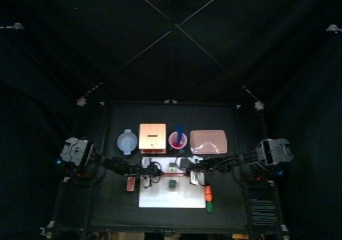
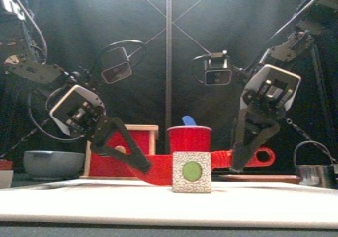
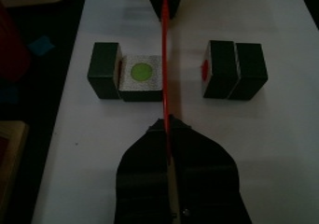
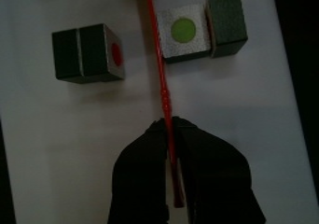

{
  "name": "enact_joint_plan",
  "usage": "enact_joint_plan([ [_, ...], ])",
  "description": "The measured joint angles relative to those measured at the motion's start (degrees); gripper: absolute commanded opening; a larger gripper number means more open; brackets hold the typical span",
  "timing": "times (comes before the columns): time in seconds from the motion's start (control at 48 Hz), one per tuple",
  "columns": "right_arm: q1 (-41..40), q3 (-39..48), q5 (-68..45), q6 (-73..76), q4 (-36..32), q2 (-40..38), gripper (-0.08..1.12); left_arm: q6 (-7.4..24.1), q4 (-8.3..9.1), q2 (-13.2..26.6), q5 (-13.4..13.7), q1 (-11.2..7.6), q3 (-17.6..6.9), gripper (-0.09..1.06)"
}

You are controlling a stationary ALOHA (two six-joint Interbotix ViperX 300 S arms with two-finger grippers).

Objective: Cut the sushi into 4 pieces with the knife
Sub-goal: Cut the sushi into 4 pieces

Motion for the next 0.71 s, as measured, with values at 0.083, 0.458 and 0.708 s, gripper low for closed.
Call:
enact_joint_plan([
  [0.083, 0.1, -0.1, 0.0, -0.1, 0.1, -1.4, 0.09, 0.0, 0.53, -1.6, 0.4, -0.18, 0.2, 0.22],
  [0.458, 4.1, -0.1, 0.4, 0.0, 1.4, -7.4, 0.09, -0.5, 2.11, -7.1, 0.6, -3.96, 0.5, 0.22],
  [0.708, 5.7, -0.1, 0.4, 0.0, 2.5, -7.2, 0.09, -0.7, 2.02, -7.2, 0.6, -5.36, 0.4, 0.22],
])
